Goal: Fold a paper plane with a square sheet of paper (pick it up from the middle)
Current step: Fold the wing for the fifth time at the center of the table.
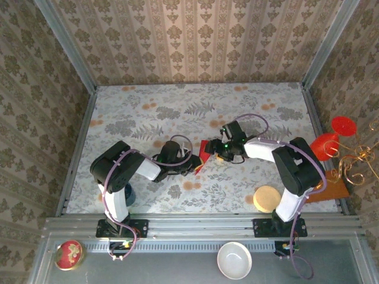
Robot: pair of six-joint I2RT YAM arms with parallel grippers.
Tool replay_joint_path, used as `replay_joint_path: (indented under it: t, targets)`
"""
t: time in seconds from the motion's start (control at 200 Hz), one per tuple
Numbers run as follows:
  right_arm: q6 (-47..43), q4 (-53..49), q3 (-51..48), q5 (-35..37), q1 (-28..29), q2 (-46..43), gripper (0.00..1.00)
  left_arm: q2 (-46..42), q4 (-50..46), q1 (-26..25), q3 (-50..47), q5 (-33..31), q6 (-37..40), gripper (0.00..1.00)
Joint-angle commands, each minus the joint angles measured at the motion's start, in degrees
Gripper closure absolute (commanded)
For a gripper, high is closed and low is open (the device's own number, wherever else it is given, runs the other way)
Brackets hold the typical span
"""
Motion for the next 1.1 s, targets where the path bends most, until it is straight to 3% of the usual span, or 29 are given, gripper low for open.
replay_joint_path:
  t: [0.0, 0.12, 0.485, 0.835, 1.095]
  targets:
    - [-1.4, -5.7, 2.1, 5.2, 1.1, 2.5, 0.35, 0.3, 1.4, 0.5, -1.0, 0.8, -0.9, 1.00]
    - [-1.5, -8.2, 3.5, 7.7, 2.0, 4.2, 0.36, -0.3, 0.6, 0.5, -1.2, 0.6, -0.4, 1.00]
    - [-1.6, -13.6, 7.4, 10.5, 3.9, 8.4, 0.36, -8.2, -14.5, 0.4, 0.0, -2.0, 7.8, 0.78]
    - [-1.9, -15.5, 9.2, 11.2, 4.8, 10.3, 0.36, -12.1, -22.8, 0.0, 0.7, -5.1, 12.1, 0.70]
    - [-1.9, -16.1, 9.8, 11.4, 5.0, 10.7, 0.36, -16.2, -42.2, -3.6, 8.3, -14.3, 22.3, 0.62]
